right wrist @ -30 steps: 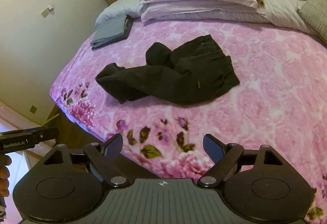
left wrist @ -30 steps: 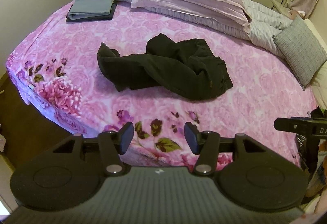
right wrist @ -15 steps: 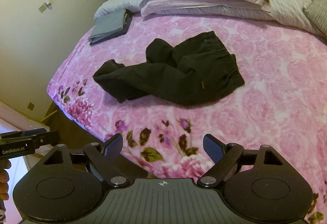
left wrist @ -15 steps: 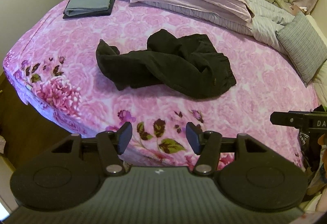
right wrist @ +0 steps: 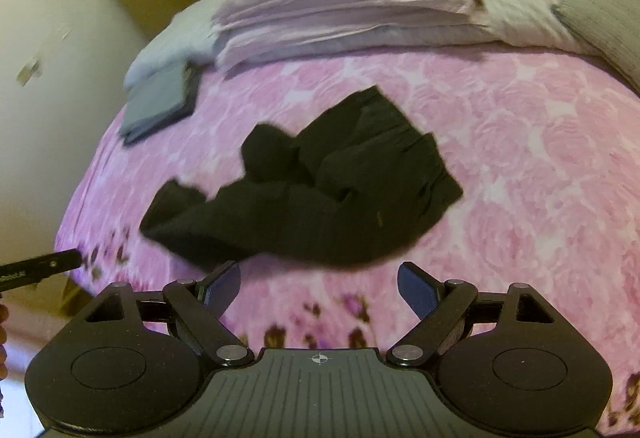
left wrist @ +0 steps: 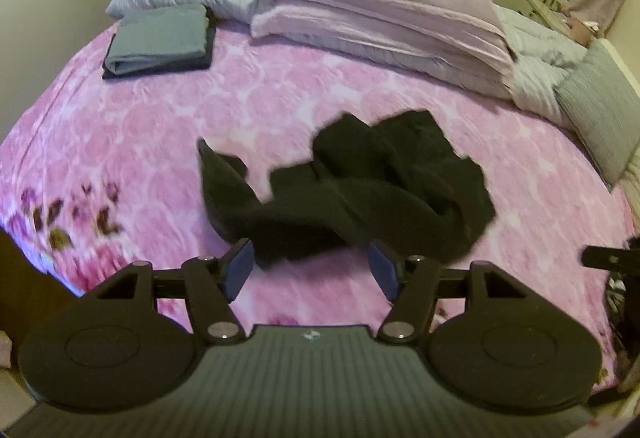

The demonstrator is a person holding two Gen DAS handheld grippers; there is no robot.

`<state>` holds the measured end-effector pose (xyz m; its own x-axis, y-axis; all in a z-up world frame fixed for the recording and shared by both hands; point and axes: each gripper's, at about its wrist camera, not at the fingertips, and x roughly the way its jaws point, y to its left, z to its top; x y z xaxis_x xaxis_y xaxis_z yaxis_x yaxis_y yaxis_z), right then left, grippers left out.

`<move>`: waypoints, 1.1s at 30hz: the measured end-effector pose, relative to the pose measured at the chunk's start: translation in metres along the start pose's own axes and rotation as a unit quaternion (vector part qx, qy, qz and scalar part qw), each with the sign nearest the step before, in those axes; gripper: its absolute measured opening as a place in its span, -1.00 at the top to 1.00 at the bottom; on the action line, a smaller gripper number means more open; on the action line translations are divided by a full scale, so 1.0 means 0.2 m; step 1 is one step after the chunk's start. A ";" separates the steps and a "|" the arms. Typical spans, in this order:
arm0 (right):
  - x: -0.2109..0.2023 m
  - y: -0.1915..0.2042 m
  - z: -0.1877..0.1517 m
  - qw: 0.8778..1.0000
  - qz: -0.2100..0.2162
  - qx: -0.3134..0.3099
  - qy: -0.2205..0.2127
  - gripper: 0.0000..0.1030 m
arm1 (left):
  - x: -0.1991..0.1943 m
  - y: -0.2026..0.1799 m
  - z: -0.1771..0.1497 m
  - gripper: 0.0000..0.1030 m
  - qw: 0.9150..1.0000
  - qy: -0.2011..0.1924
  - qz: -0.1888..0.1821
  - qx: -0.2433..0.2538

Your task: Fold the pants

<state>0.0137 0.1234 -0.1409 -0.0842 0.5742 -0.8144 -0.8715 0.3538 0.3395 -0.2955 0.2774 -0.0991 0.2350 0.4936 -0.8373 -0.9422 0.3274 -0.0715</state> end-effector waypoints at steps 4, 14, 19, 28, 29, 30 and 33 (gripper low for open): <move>0.07 -0.01 0.09 0.997 -0.028 0.062 -0.024 -0.61 | 0.18 0.25 0.18 -0.16 1.000 0.011 0.005 -0.002; 0.17 -0.13 0.06 0.977 -0.066 0.191 -0.062 -0.61 | 0.72 0.64 0.39 -0.16 0.996 0.079 -0.015 -0.025; 0.26 -0.25 0.02 0.967 -0.060 0.241 -0.058 -0.61 | 0.90 0.74 0.39 -0.16 0.993 0.093 -0.039 -0.068; 0.50 -0.53 0.00 0.943 -0.037 0.325 -0.064 -0.61 | 1.14 0.84 0.38 -0.34 0.982 0.108 -0.049 -0.147; 0.53 -0.57 0.00 0.939 -0.037 0.336 -0.064 -0.61 | 1.18 0.85 0.38 -0.34 0.980 0.111 -0.051 -0.155; 0.56 -0.61 -0.01 0.936 -0.033 0.344 -0.064 -0.61 | 1.22 0.86 0.38 -0.35 0.979 0.112 -0.053 -0.159; 0.67 -0.71 -0.01 0.927 -0.027 0.369 -0.059 -0.61 | 1.38 0.87 0.37 -0.35 0.977 0.124 -0.045 -0.167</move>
<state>0.1243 0.1485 -0.3000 0.0409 0.6029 -0.7967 -0.3014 0.7677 0.5655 -0.3775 0.5311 -0.3030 0.2938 0.2510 -0.9223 -0.9557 0.0593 -0.2883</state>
